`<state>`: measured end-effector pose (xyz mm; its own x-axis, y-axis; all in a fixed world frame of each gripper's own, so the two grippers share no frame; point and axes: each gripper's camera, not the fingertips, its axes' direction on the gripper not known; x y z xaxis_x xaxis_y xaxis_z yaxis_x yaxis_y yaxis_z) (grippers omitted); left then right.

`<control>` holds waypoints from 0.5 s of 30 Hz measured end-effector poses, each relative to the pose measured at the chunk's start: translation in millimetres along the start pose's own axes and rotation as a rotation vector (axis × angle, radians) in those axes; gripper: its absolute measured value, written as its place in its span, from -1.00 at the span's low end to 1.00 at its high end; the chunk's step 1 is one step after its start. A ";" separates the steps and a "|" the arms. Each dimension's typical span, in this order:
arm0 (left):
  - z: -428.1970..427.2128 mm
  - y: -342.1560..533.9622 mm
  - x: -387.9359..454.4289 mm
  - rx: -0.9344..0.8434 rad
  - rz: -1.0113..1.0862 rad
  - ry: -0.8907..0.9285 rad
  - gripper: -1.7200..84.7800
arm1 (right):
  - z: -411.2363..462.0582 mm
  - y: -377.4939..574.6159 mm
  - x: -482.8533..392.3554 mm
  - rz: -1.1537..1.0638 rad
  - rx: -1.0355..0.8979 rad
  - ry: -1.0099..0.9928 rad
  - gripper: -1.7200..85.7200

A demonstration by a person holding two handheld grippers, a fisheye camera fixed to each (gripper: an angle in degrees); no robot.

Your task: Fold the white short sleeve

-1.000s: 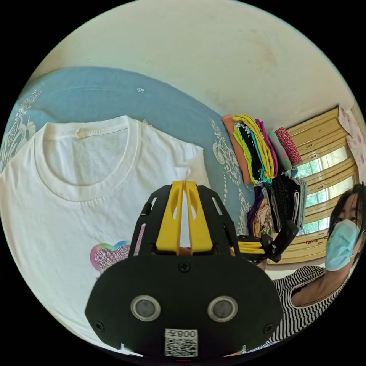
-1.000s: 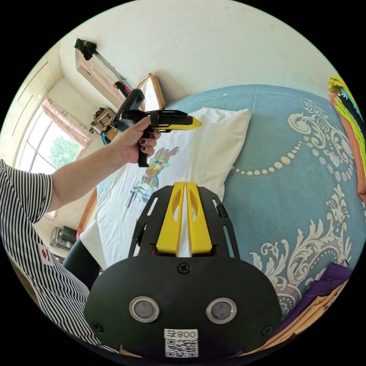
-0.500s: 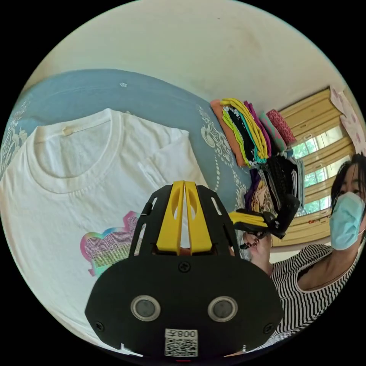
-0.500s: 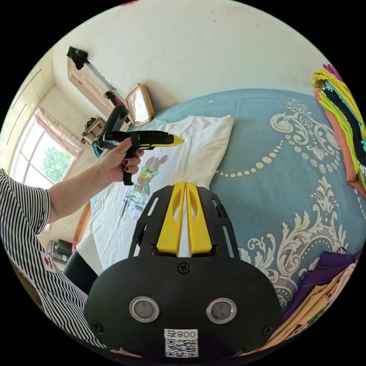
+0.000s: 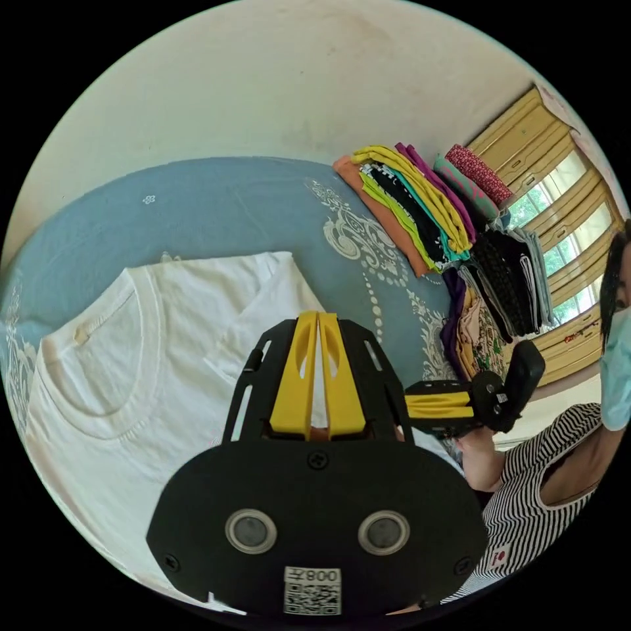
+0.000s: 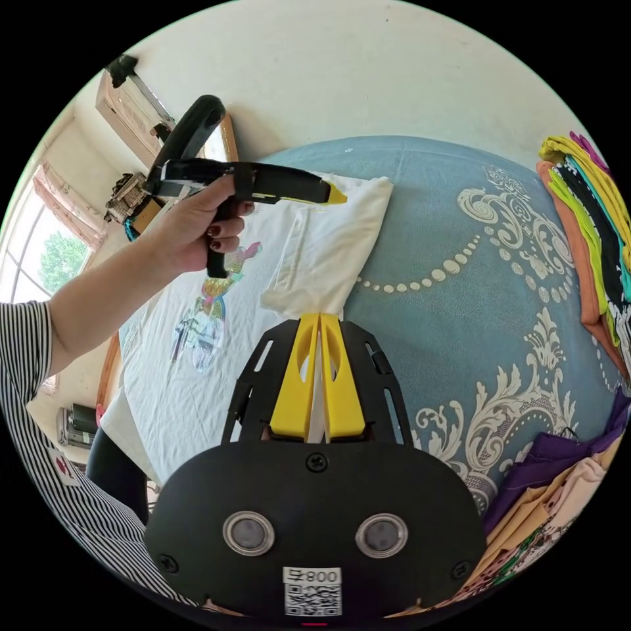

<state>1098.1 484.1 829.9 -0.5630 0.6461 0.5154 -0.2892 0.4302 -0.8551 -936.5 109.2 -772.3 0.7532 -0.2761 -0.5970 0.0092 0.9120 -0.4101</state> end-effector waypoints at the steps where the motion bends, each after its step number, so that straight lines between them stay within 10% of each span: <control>1: 4.7 -3.7 1.2 -0.001 0.008 -0.030 -0.96 | -5.2 0.4 2.4 0.003 0.000 -0.008 -0.96; 15: 68.7 2.4 23.2 -0.023 0.046 -0.232 -0.96 | -68.5 6.6 27.2 0.017 0.002 -0.046 -0.96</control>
<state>1031.1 456.8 835.9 -0.7387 0.5042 0.4474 -0.2429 0.4199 -0.8744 -961.0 86.9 -838.4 0.7827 -0.2466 -0.5715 -0.0022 0.9171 -0.3988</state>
